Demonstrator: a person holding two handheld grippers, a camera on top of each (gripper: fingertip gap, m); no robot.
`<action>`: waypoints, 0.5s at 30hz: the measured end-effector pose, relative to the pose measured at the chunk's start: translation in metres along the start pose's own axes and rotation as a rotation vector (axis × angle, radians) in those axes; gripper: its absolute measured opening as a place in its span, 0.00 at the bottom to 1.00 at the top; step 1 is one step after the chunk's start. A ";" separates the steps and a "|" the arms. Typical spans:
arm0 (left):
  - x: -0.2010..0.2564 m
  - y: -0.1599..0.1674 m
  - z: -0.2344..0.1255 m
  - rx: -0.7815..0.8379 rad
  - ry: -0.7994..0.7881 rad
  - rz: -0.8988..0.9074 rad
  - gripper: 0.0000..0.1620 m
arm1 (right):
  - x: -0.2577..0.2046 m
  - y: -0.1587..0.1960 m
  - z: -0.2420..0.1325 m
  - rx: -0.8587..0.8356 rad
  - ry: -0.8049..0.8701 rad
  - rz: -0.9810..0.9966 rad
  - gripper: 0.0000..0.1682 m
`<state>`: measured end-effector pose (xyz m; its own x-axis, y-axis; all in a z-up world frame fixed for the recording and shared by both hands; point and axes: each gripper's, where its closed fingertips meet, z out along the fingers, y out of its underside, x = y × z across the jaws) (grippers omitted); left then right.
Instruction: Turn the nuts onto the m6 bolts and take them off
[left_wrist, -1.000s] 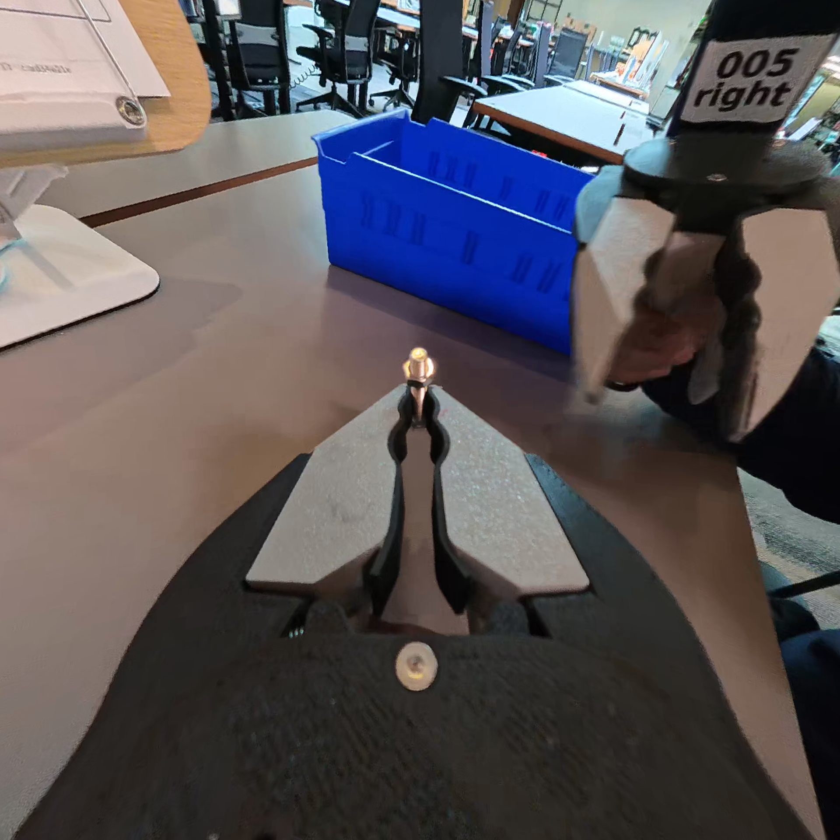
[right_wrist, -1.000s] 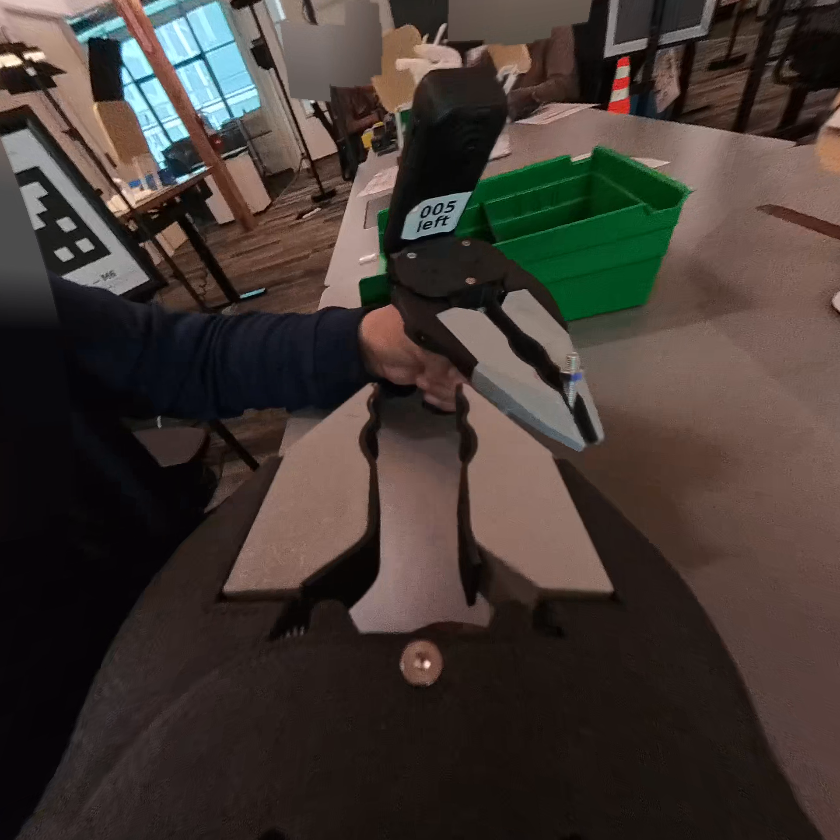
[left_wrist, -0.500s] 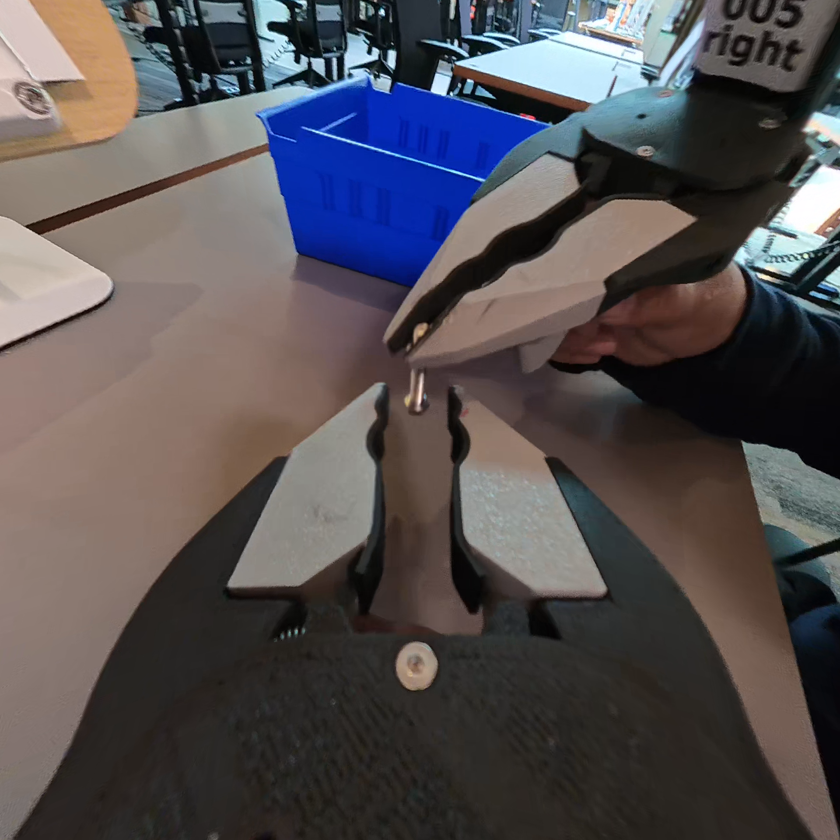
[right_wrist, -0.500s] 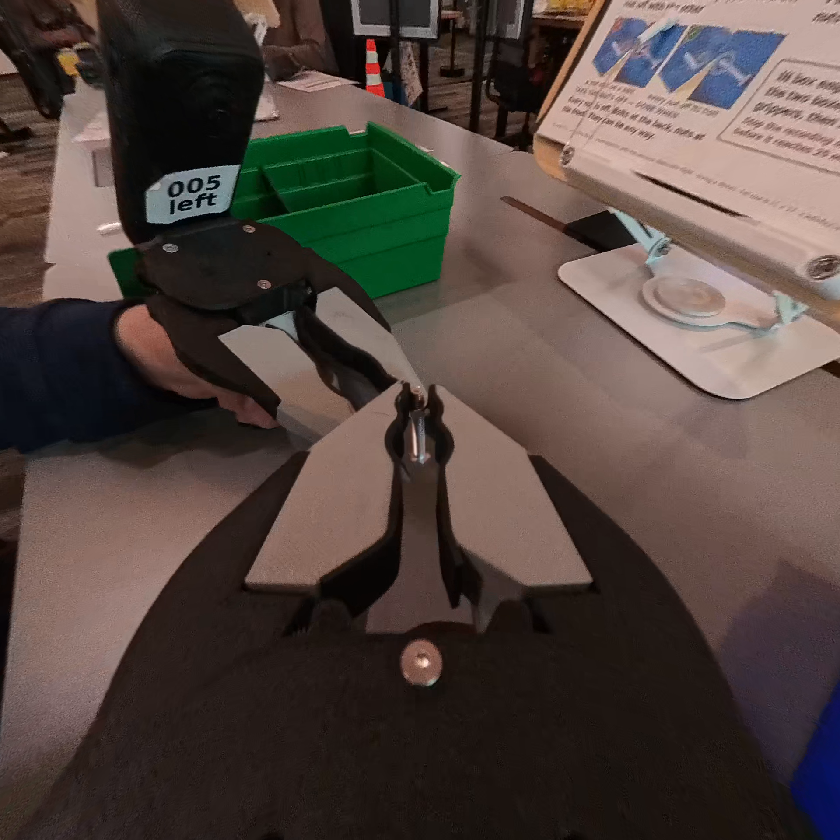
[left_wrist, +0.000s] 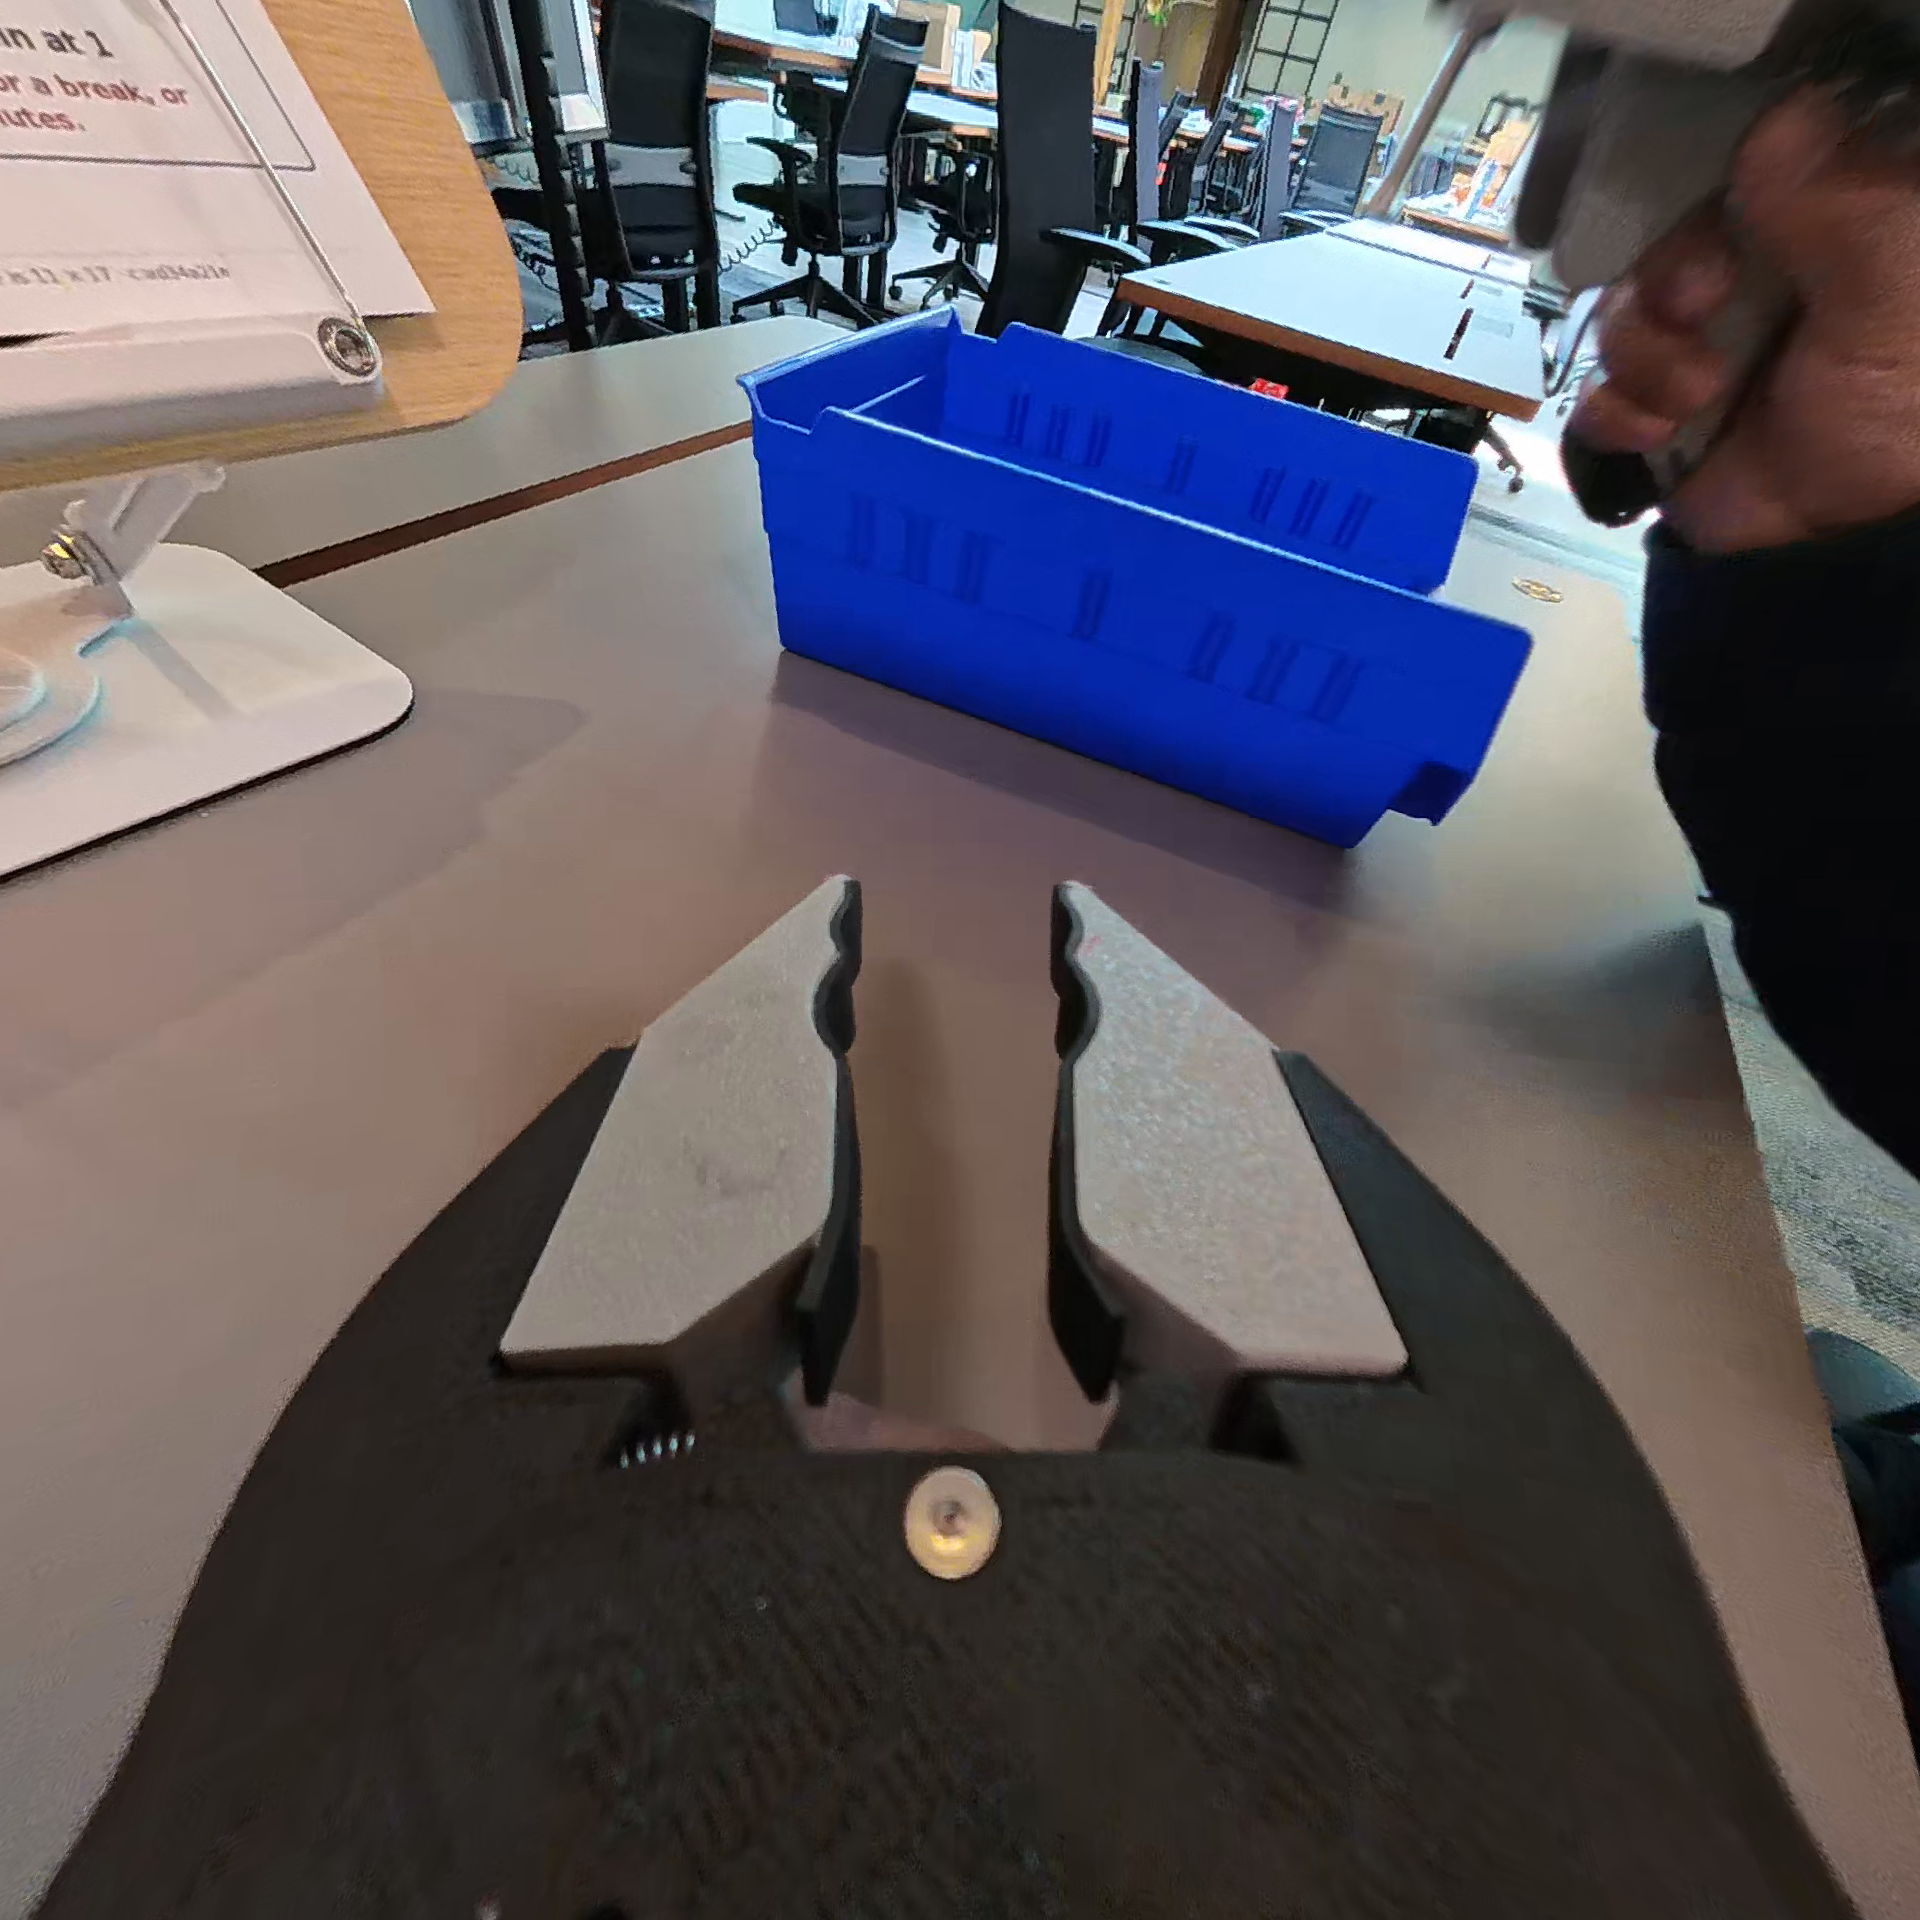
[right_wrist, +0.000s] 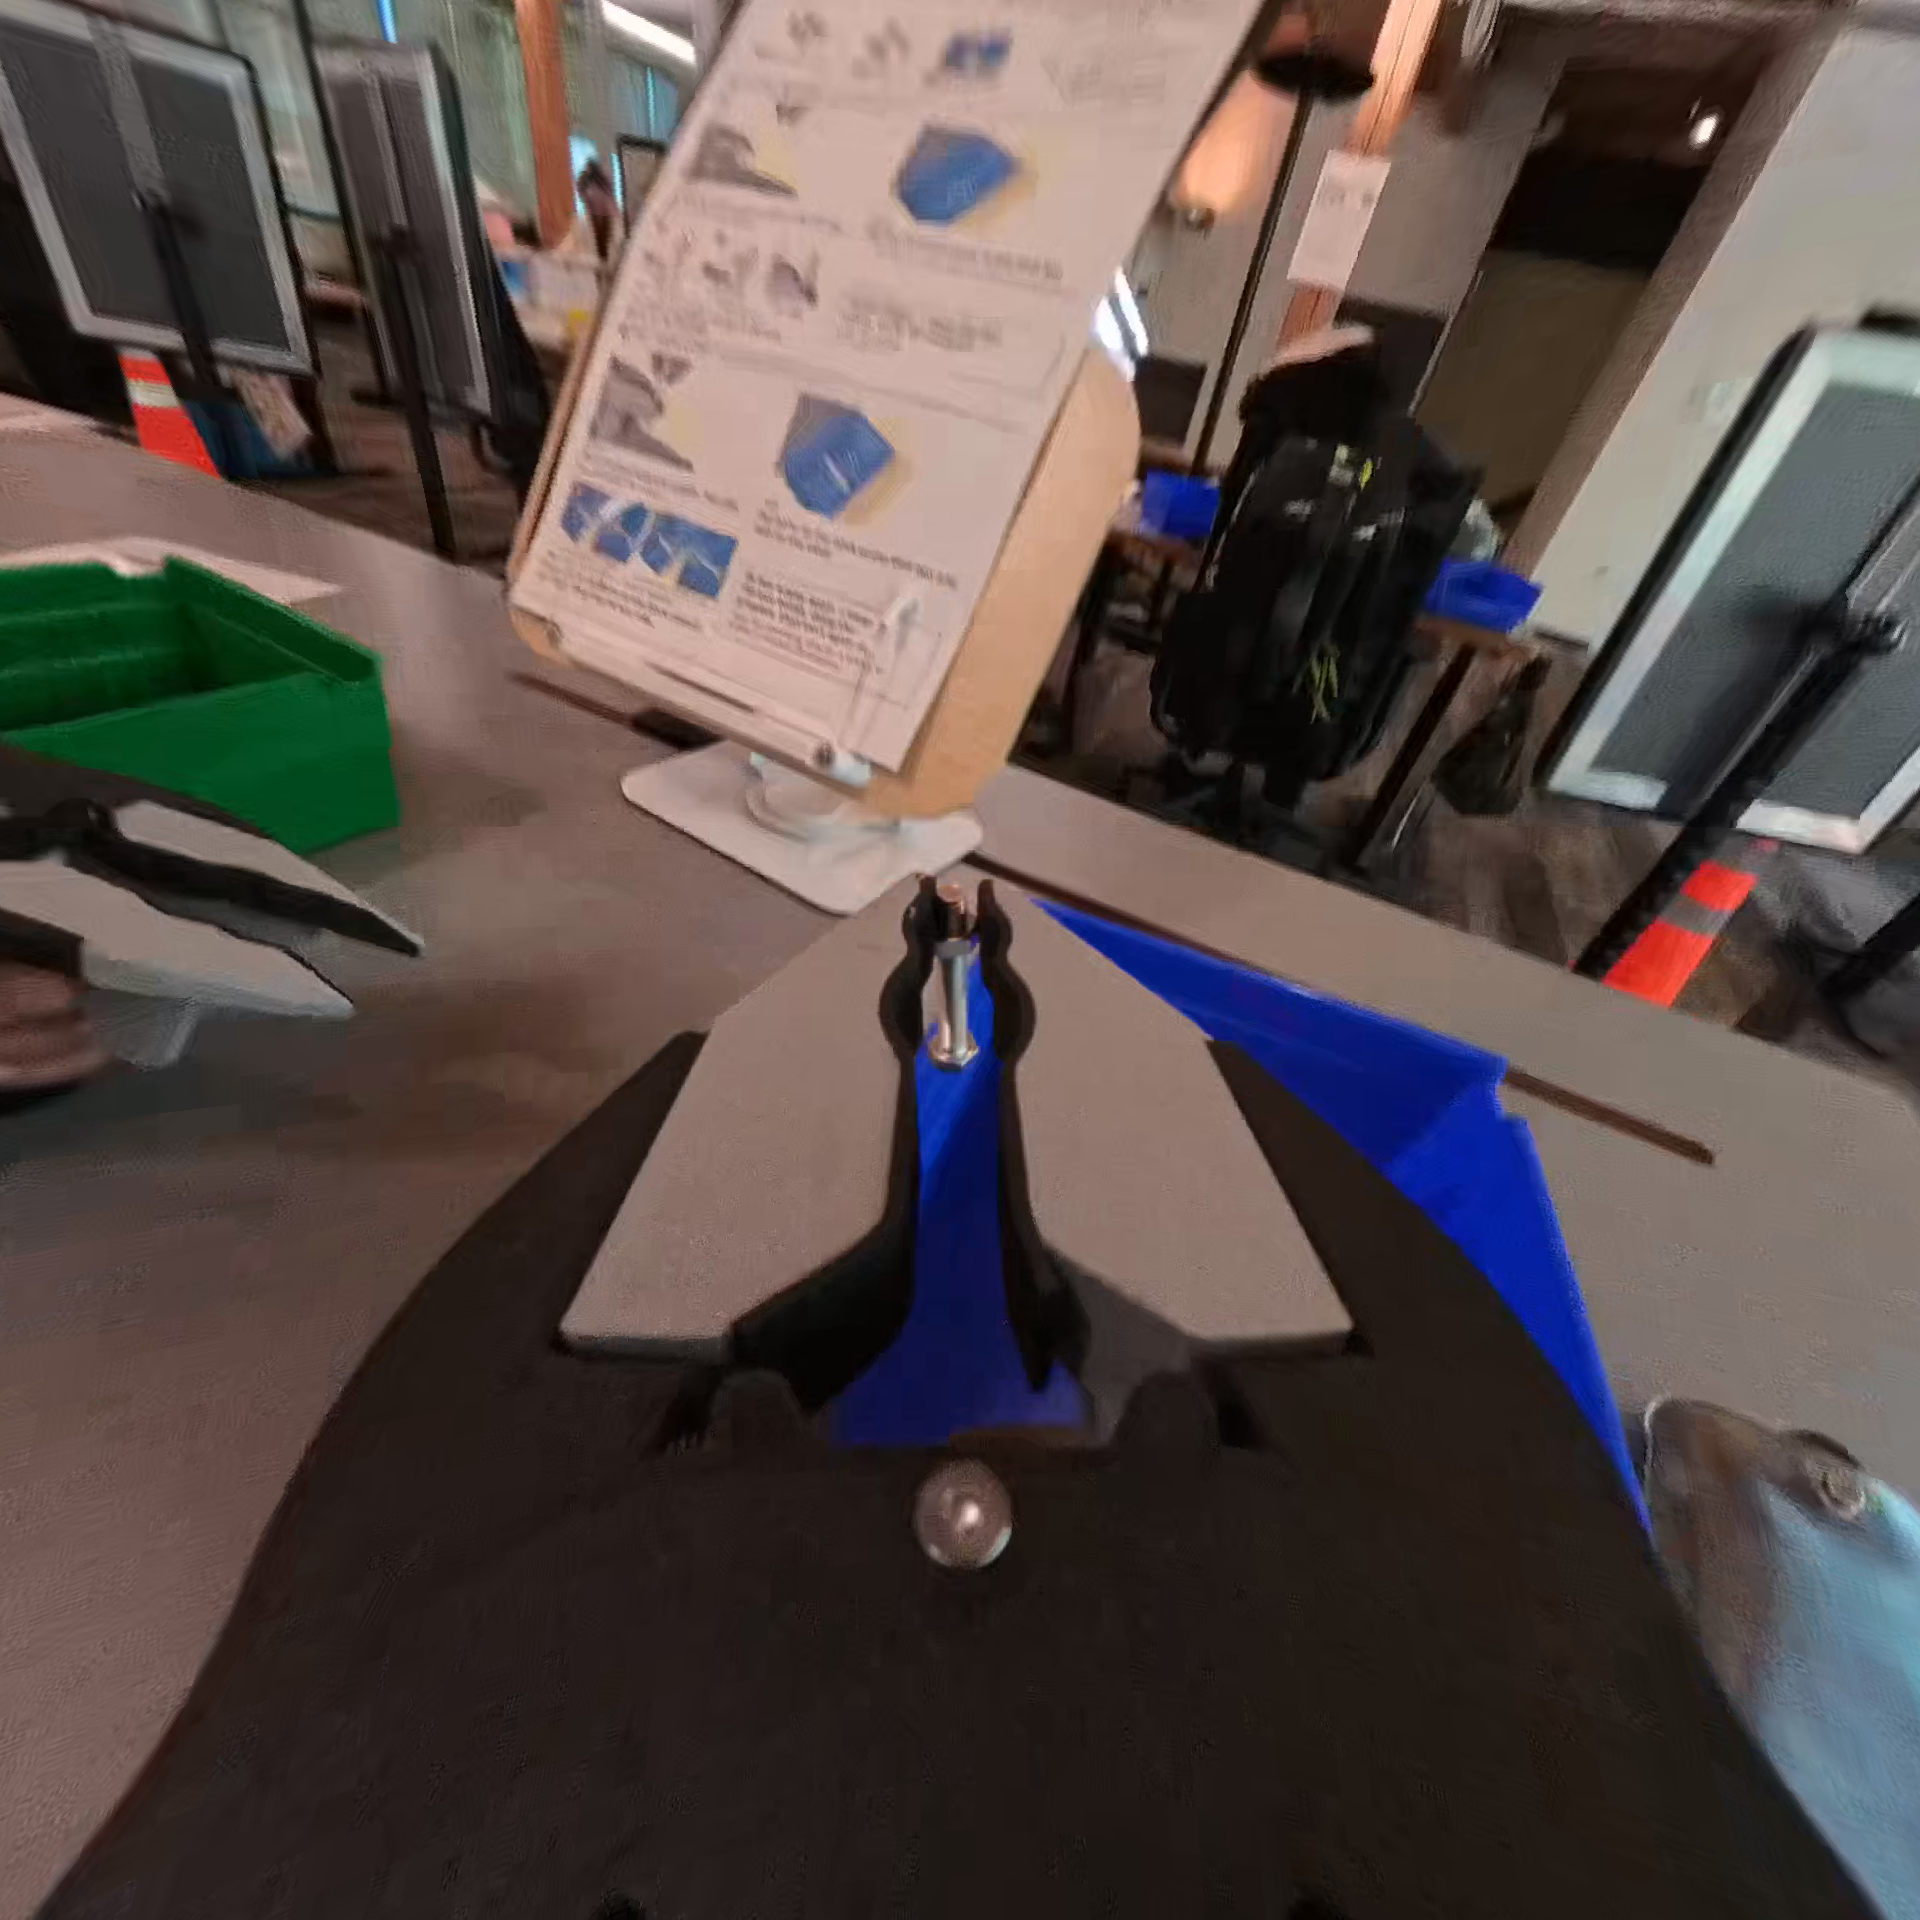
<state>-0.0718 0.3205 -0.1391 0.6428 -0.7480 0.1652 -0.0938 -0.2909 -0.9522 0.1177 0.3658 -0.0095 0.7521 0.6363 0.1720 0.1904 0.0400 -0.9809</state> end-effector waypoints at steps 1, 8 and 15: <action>0.000 0.002 0.001 -0.006 -0.002 0.002 0.21 | 0.011 0.026 0.004 -0.093 -0.010 0.034 0.03; 0.000 0.012 0.006 -0.051 -0.018 0.033 0.20 | 0.033 0.171 0.006 -0.685 -0.050 0.102 0.06; -0.001 0.016 0.008 -0.066 -0.016 0.025 0.20 | 0.004 -0.015 -0.001 -0.018 -0.043 0.119 0.23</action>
<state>-0.0676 0.3212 -0.1562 0.6517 -0.7460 0.1372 -0.1596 -0.3117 -0.9367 0.1182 0.3671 0.0062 0.7420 0.6685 0.0503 0.1131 -0.0509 -0.9923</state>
